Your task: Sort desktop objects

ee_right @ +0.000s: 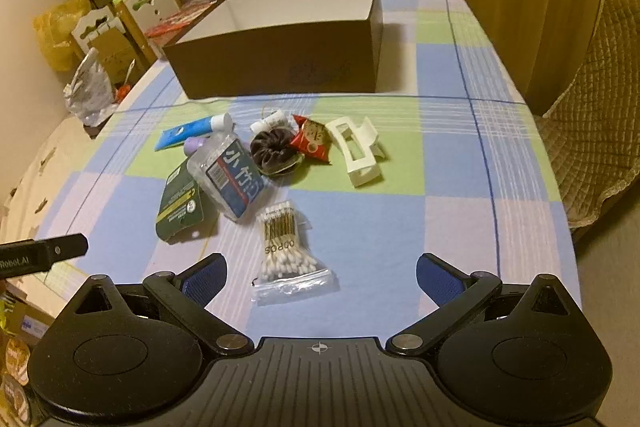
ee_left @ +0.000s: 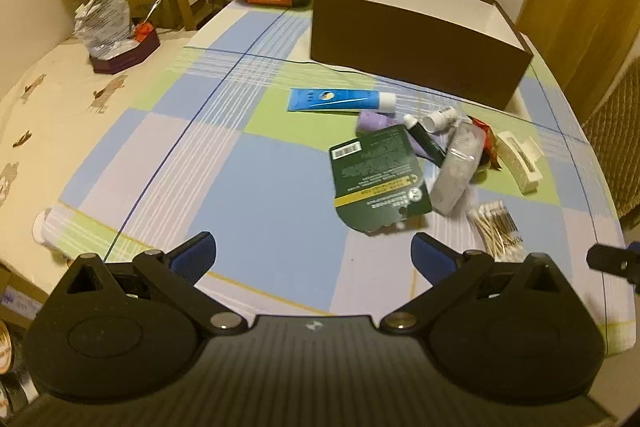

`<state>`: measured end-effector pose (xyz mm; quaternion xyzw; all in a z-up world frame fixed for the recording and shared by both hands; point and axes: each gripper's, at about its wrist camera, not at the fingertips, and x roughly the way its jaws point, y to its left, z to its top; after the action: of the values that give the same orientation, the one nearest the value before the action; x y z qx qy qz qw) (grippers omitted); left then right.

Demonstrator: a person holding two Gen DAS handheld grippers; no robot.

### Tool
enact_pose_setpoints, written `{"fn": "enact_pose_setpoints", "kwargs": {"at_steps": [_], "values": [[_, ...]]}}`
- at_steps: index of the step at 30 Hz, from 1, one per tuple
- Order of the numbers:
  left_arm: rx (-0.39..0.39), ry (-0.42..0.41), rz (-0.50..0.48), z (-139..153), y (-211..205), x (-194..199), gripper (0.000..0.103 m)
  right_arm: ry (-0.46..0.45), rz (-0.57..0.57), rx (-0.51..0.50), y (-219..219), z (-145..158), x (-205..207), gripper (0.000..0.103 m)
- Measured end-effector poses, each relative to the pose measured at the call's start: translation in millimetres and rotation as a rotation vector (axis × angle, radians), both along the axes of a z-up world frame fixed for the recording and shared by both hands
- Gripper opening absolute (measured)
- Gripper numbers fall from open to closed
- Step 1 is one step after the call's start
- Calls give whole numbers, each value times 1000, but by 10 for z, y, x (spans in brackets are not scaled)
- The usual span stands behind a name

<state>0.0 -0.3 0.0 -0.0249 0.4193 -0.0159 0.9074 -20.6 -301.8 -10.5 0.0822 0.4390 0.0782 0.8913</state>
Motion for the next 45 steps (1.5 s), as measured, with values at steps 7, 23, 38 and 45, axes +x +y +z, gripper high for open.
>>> {"fn": "enact_pose_setpoints", "kwargs": {"at_steps": [7, 23, 38, 45], "values": [[15, 35, -40, 2, -21, -4, 102, -4, -19, -23, 34, 0, -70, 103], [27, 112, -81, -158, 31, -125, 102, 26, 1, -85, 144, -145, -198, 103], [17, 104, -90, -125, 28, -113, 102, 17, 10, -96, 130, -104, -212, 103], [15, 103, -88, -127, 29, -121, 102, 17, 16, -92, 118, -94, -196, 103]]}}
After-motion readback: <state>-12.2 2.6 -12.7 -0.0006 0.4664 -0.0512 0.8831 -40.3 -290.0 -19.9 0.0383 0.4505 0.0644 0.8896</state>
